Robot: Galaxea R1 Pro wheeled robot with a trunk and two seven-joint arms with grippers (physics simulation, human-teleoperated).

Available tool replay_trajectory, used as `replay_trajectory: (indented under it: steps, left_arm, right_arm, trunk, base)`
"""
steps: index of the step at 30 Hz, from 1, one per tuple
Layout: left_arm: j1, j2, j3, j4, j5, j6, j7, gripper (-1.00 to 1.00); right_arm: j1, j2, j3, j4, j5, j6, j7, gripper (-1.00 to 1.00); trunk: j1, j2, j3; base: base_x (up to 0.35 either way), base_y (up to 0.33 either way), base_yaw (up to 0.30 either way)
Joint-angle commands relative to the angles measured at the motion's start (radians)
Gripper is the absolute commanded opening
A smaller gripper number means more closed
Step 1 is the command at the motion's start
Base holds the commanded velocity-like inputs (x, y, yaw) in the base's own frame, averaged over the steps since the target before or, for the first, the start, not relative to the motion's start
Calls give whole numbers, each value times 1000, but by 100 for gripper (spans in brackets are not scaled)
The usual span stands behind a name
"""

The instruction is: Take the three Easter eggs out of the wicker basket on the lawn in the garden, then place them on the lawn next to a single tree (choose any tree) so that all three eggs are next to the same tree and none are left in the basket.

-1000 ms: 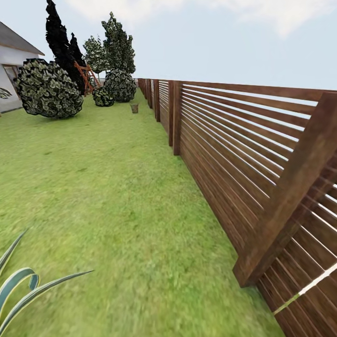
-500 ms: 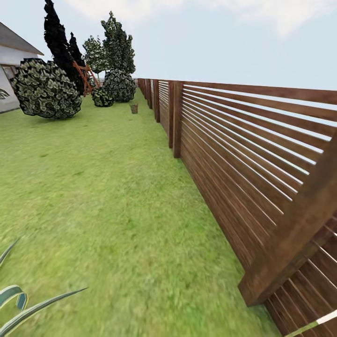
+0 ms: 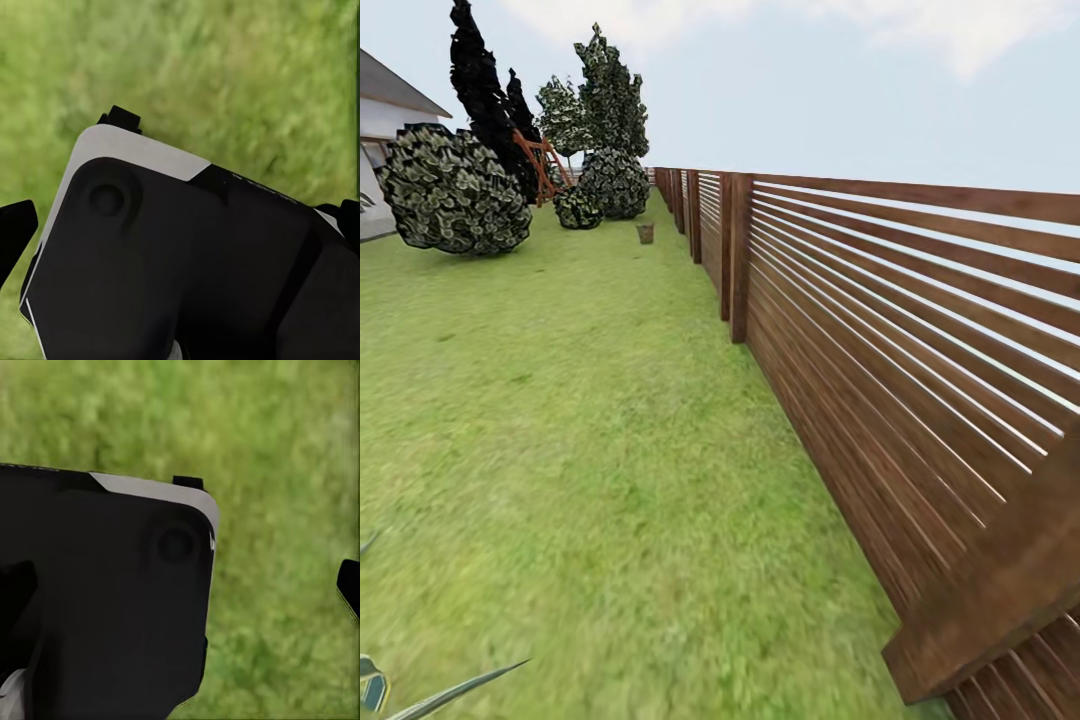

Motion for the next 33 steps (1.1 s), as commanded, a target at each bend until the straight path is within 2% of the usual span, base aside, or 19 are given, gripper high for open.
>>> replay_trajectory:
  steps: [1, 7, 18, 33]
  left_arm:
    - [0, 0, 0, 0, 0, 0, 0, 100]
    - [0, 0, 0, 0, 0, 0, 0, 100]
    - [0, 0, 0, 0, 0, 0, 0, 100]
    - [0, -1, 0, 0, 0, 0, 0, 100]
  right_arm:
    - [0, 0, 0, 0, 0, 0, 0, 100]
    - [0, 0, 0, 0, 3, 0, 0, 100]
    - [0, 0, 0, -2, 4, 0, -1, 100]
    - [0, -1, 1, 0, -1, 3, 3, 100]
  trunk:
    - [0, 0, 0]
    - [0, 0, 0]
    - [0, 0, 6]
    - [0, 0, 6]
  base:
    - [333, 0, 0]
    - [332, 0, 24]
    - [332, 0, 252]
    - [332, 0, 16]
